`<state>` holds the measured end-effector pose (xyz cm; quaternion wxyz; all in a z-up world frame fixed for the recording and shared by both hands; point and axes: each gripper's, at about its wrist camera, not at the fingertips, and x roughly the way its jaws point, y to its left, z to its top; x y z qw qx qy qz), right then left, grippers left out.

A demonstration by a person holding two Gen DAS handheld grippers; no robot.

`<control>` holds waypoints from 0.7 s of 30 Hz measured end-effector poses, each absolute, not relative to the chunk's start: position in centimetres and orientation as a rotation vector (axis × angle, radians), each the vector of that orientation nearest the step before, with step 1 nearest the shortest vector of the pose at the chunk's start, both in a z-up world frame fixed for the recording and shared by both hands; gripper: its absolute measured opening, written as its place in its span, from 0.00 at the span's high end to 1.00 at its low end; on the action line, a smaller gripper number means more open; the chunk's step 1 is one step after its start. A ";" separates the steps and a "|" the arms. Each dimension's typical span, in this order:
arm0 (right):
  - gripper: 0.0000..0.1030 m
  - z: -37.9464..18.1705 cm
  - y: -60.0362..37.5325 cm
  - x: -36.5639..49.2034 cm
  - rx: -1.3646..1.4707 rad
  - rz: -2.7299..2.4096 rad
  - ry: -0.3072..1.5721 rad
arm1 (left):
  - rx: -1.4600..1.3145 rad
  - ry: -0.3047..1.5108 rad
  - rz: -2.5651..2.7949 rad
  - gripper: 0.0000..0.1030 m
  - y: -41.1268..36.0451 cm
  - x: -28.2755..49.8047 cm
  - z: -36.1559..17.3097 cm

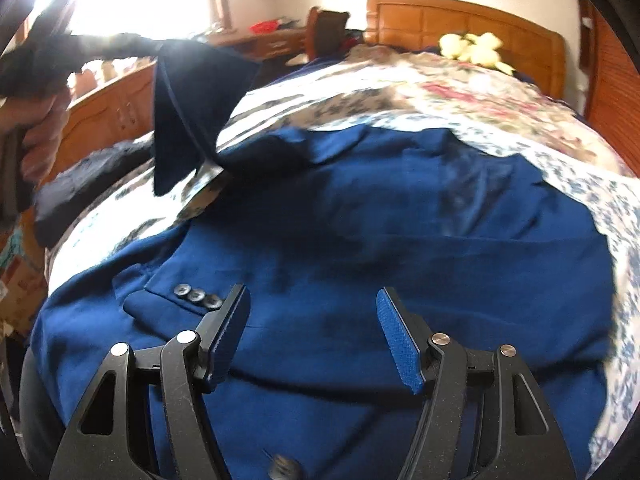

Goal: Fold large clothes

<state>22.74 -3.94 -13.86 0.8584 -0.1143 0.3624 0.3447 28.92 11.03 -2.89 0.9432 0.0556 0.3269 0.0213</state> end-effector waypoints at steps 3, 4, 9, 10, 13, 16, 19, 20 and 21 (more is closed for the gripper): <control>0.35 -13.2 -5.8 22.8 -0.227 0.691 0.750 | 0.130 0.679 0.031 1.00 9.4 28.3 -3.8; 0.35 -13.1 -6.2 22.9 -0.223 0.682 0.748 | 0.134 0.681 0.033 1.00 8.7 27.8 -4.2; 0.35 -12.3 -8.0 22.6 -0.209 0.661 0.735 | 0.104 0.715 -0.019 0.96 7.1 26.1 -6.6; 0.35 -12.3 -8.3 22.5 -0.207 0.660 0.732 | 0.103 0.722 -0.029 0.93 6.7 25.6 -7.0; 0.35 -12.1 -8.8 22.1 -0.209 0.654 0.726 | 0.121 0.724 -0.051 0.77 5.7 24.0 -7.9; 0.35 -12.1 -9.1 21.9 -0.216 0.649 0.722 | 0.125 0.720 -0.068 0.75 5.2 22.5 -8.2; 0.35 -12.2 -9.2 21.7 -0.219 0.646 0.722 | 0.107 0.720 -0.080 0.68 5.3 21.2 -8.3; 0.35 -12.3 -9.2 21.6 -0.222 0.644 0.722 | 0.095 0.720 -0.084 0.66 5.5 20.7 -8.3; 0.35 -12.4 -9.2 21.5 -0.224 0.643 0.723 | 0.087 0.721 -0.087 0.65 5.6 20.4 -8.4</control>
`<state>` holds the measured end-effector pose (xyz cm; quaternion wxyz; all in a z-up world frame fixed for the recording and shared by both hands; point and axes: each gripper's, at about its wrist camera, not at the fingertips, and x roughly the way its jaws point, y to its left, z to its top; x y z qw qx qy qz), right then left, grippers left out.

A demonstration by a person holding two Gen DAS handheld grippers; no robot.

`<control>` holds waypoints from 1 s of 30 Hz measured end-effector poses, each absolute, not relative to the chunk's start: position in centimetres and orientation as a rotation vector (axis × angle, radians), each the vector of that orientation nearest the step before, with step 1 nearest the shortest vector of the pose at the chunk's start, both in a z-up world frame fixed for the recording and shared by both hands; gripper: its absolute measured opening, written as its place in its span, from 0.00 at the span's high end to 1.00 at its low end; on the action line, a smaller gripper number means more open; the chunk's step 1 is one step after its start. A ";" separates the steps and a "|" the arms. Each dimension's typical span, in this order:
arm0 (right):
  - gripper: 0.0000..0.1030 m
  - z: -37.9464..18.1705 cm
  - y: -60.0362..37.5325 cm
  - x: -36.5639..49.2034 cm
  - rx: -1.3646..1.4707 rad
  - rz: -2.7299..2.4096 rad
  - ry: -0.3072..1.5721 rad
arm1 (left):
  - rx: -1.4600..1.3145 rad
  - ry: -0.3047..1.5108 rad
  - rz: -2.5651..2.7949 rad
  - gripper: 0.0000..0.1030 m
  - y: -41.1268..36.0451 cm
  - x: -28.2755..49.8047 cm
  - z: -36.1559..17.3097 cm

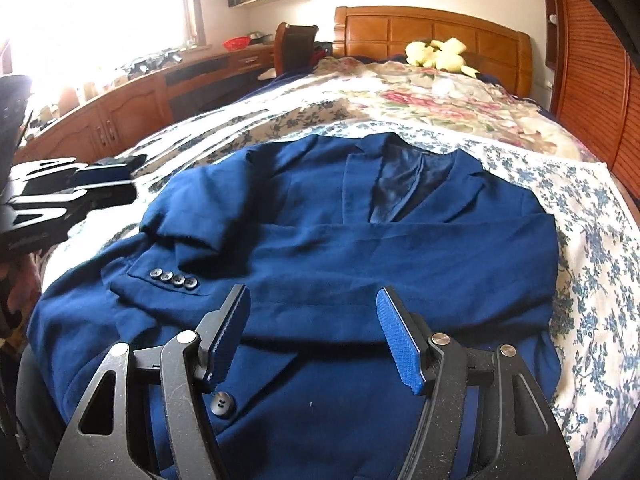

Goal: Fold large clothes

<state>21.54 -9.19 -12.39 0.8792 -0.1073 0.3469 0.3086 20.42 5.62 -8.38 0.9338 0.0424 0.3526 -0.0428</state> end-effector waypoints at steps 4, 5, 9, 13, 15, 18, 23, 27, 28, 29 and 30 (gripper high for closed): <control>0.35 -12.7 -8.9 21.2 -0.231 0.649 0.725 | 0.056 0.711 -0.070 0.63 6.7 18.6 -8.7; 0.35 -12.8 -8.8 21.1 -0.234 0.652 0.726 | 0.049 0.710 -0.066 0.63 7.0 18.1 -8.9; 0.35 -13.2 -7.9 20.8 -0.246 0.668 0.727 | 0.018 0.720 -0.028 0.62 8.4 16.0 -10.1; 0.35 -13.6 -6.8 20.5 -0.256 0.689 0.730 | -0.023 0.721 -0.003 0.63 10.2 14.0 -10.8; 0.35 -13.7 -6.0 20.4 -0.258 0.704 0.728 | -0.054 0.719 0.005 0.62 11.3 12.9 -11.1; 0.35 -13.9 -4.3 20.1 -0.284 0.737 0.717 | -0.083 0.705 0.019 0.63 12.7 11.2 -11.2; 0.35 -13.6 0.0 20.4 -0.311 0.796 0.710 | -0.096 0.698 0.053 0.62 15.0 8.9 -11.4; 0.35 -13.6 4.7 20.9 -0.324 0.852 0.721 | -0.103 0.686 0.076 0.62 17.0 7.2 -11.3; 0.35 -13.7 6.2 21.1 -0.332 0.869 0.729 | -0.104 0.682 0.080 0.62 17.3 6.9 -11.3; 0.35 -13.9 7.4 21.1 -0.341 0.878 0.735 | -0.109 0.679 0.085 0.62 17.9 6.5 -11.2; 0.35 -14.1 8.9 21.2 -0.355 0.889 0.745 | -0.115 0.677 0.088 0.62 18.4 6.2 -11.2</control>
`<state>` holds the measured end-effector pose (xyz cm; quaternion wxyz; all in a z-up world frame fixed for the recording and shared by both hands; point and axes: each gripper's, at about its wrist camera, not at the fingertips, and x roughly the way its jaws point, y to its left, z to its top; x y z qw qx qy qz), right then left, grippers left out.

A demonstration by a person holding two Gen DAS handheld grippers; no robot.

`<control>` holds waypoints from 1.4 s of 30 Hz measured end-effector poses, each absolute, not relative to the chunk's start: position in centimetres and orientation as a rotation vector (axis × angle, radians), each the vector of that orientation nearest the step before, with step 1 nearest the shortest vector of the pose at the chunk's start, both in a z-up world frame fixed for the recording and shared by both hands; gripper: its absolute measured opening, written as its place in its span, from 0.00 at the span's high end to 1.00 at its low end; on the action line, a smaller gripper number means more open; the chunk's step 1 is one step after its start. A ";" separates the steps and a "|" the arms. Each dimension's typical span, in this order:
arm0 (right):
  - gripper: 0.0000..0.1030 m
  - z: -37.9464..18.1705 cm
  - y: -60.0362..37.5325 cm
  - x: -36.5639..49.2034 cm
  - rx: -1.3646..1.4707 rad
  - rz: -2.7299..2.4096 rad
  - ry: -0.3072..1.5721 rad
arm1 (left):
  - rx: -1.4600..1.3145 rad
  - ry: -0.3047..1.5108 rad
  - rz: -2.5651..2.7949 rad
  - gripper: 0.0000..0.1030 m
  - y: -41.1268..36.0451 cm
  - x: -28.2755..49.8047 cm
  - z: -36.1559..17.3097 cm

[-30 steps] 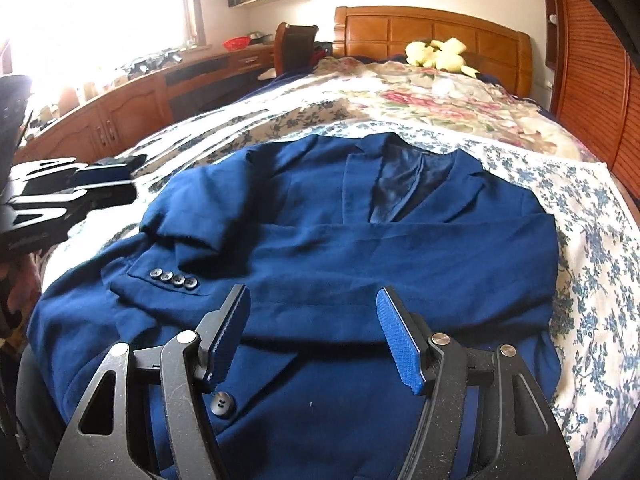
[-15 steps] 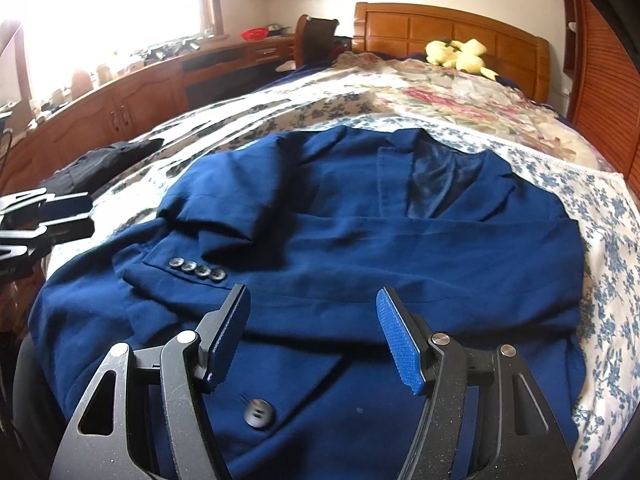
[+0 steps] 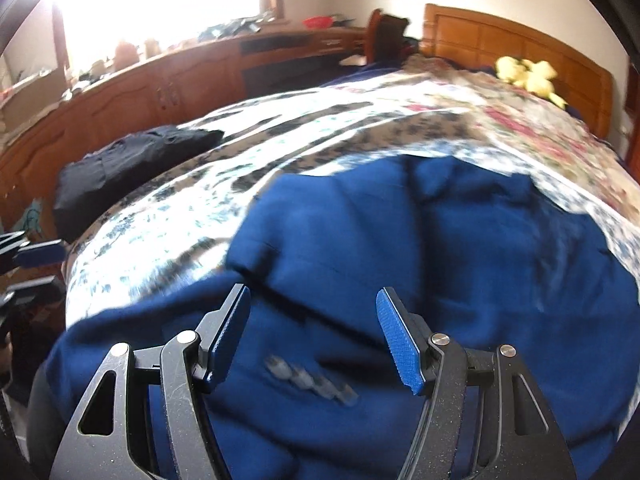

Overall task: Fold large clothes
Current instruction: 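Grasp the other jacket sleeve with the right tool and fold it inward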

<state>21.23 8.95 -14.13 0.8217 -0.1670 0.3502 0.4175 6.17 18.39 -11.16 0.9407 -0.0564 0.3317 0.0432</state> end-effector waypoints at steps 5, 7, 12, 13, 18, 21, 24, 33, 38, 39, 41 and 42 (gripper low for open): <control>0.40 -16.2 15.1 21.8 -0.399 0.945 0.844 | -0.129 0.675 0.107 0.62 20.4 4.8 -11.2; 0.47 -17.3 16.7 22.2 -0.437 0.914 0.876 | -0.129 0.678 0.109 0.62 20.8 4.4 -11.4; 0.94 -17.9 17.4 22.7 -0.477 0.898 0.879 | -0.148 0.682 0.111 0.62 21.0 3.5 -11.7; 0.95 -17.1 16.7 22.7 -0.443 0.916 0.853 | -0.149 0.681 0.110 0.62 20.9 3.5 -11.7; 0.96 -11.2 11.4 22.4 -0.282 0.898 0.675 | -0.143 0.673 0.087 0.62 19.5 4.2 -11.4; 0.96 -8.0 7.5 22.0 -0.224 0.862 0.595 | -0.129 0.665 0.068 0.62 18.3 5.3 -11.0; 0.96 -5.7 2.7 21.3 -0.188 0.818 0.535 | -0.121 0.655 0.042 0.62 16.8 6.6 -10.4; 0.96 -5.1 -8.7 18.9 -0.090 0.692 0.518 | -0.088 0.623 -0.017 0.62 11.9 10.2 -8.0; 0.96 -8.4 -11.2 17.3 -0.104 0.663 0.598 | -0.069 0.615 -0.031 0.62 9.6 11.8 -7.3; 0.96 -9.2 -11.5 17.1 -0.107 0.658 0.618 | -0.064 0.612 -0.030 0.62 9.3 12.0 -7.2; 0.95 -10.7 -12.0 17.0 -0.112 0.653 0.658 | -0.061 0.606 -0.038 0.62 8.7 12.5 -7.3; 0.95 -11.4 -12.3 16.8 -0.119 0.651 0.675 | -0.065 0.602 -0.044 0.62 8.5 12.7 -7.4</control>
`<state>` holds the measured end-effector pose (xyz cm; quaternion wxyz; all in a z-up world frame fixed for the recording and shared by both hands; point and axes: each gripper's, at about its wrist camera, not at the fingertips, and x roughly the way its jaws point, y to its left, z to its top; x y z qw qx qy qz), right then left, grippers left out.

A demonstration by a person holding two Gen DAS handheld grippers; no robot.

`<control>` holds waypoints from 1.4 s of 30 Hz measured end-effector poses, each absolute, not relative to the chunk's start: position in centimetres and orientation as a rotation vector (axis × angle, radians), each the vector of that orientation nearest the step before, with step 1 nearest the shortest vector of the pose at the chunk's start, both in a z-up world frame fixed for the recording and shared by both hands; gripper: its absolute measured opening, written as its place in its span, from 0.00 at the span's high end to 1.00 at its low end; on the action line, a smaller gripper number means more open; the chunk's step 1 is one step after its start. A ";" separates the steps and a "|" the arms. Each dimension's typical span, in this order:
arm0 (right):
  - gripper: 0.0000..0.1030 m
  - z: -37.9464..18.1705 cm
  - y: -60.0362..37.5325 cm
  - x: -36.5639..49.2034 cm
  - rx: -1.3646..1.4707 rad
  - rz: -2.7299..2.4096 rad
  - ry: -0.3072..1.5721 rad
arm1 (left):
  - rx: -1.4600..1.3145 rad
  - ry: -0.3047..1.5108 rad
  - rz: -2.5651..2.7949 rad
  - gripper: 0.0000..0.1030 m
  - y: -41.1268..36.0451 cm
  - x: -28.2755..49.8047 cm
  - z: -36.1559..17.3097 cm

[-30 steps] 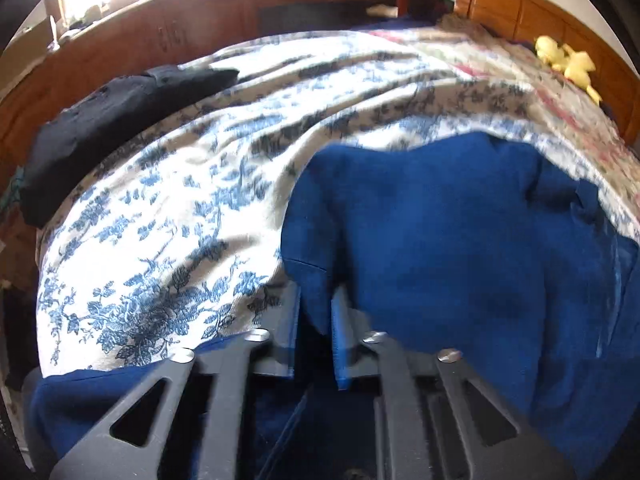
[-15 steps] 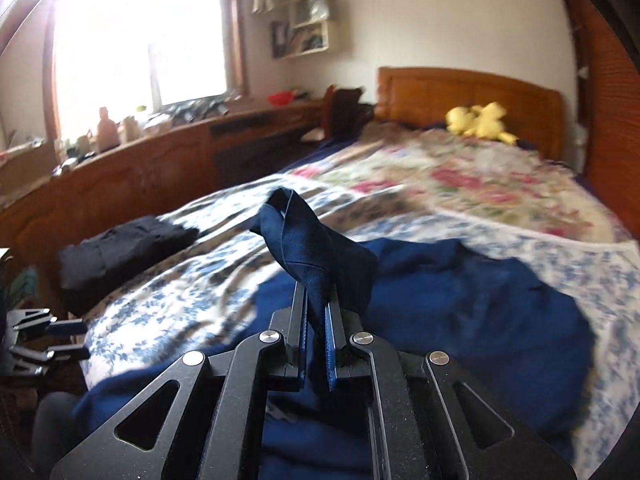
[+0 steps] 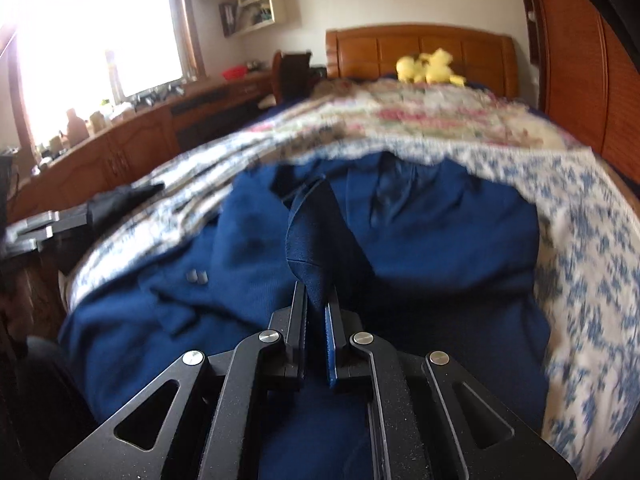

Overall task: Fold large clothes
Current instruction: 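Grasp the other jacket sleeve with the right tool and fold it inward, then grasp the sleeve cuff with the right tool and lift it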

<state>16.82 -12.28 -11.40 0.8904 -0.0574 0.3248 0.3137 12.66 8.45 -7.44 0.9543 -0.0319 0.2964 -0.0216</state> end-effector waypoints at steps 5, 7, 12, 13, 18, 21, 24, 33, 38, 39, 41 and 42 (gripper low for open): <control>0.91 -14.2 -12.7 15.5 -0.167 0.640 0.729 | -0.089 0.600 -0.057 0.62 7.8 13.1 -8.3; 0.81 -14.9 -12.8 15.5 -0.187 0.617 0.744 | -0.092 0.605 -0.064 0.62 7.4 13.1 -8.5; 0.58 -15.6 -13.1 15.1 -0.210 0.579 0.758 | -0.104 0.610 -0.086 0.62 6.9 12.9 -8.6; 0.56 -15.5 -13.2 15.0 -0.212 0.575 0.755 | -0.100 0.607 -0.088 0.62 6.8 12.9 -8.5; 0.49 -14.4 -12.8 15.3 -0.205 0.587 0.732 | -0.096 0.604 -0.077 0.62 7.1 12.6 -8.6; 0.48 -13.6 -12.0 15.6 -0.205 0.619 0.717 | -0.100 0.607 -0.068 0.62 7.5 12.5 -8.7; 0.47 -12.8 -10.8 15.9 -0.211 0.644 0.701 | -0.105 0.603 -0.063 0.62 7.9 12.2 -8.6; 0.45 -13.2 -5.5 18.4 -0.271 0.687 0.747 | -0.113 0.596 -0.056 0.62 8.4 11.7 -8.5; 0.43 -14.0 -3.3 19.8 -0.340 0.641 0.770 | -0.111 0.595 -0.056 0.62 8.4 11.7 -8.5; 0.43 -14.2 -3.0 20.0 -0.355 0.635 0.774 | -0.111 0.593 -0.055 0.62 8.5 11.6 -8.5; 0.43 -14.7 -2.4 20.5 -0.392 0.616 0.787 | -0.111 0.592 -0.053 0.62 8.6 11.5 -8.4; 0.43 -15.1 -2.1 20.7 -0.412 0.606 0.796 | -0.112 0.592 -0.052 0.62 8.6 11.5 -8.4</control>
